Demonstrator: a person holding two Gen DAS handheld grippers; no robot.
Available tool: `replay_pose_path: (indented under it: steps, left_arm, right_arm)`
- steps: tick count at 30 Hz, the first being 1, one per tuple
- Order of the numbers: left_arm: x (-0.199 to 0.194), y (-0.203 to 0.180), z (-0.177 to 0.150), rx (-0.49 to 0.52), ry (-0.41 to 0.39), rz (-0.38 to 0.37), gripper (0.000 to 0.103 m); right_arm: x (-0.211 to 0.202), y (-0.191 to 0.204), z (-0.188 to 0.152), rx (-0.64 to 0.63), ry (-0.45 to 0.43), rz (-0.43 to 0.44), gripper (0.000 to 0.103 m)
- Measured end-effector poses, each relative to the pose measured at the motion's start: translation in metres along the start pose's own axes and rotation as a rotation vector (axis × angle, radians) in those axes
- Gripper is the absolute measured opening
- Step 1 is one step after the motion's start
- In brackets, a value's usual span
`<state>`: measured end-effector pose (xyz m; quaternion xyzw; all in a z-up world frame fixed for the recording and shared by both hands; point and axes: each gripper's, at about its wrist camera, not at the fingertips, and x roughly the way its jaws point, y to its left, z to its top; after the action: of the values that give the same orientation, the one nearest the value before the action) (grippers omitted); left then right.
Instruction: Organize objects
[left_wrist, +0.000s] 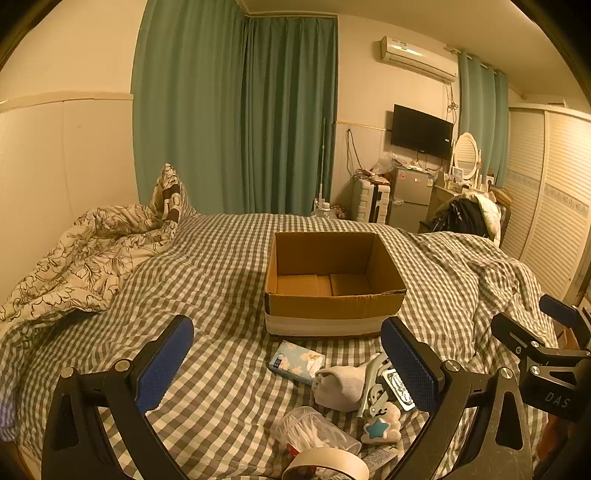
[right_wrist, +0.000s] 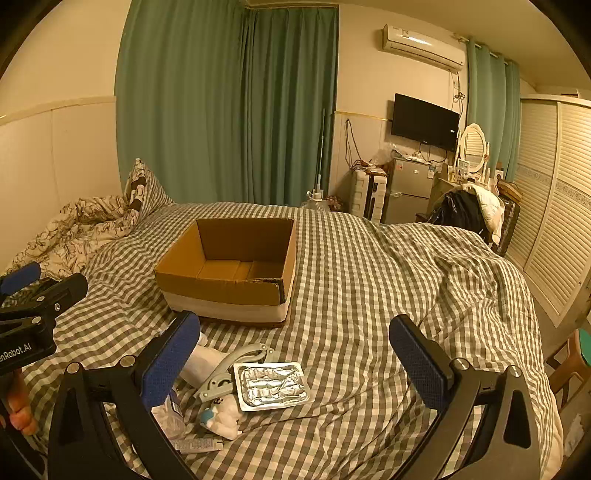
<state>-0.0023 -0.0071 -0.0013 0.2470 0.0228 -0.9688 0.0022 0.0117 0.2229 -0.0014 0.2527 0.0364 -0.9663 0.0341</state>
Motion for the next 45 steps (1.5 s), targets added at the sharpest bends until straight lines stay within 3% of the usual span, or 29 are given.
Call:
replay_pose_path:
  steps: [45]
  left_arm:
    - [-0.0021,-0.0087,0.0020,0.021,-0.007,-0.019,0.103]
  right_arm:
    - [-0.0014,0.0046,0.0036,-0.009,0.001,-0.001,0.103]
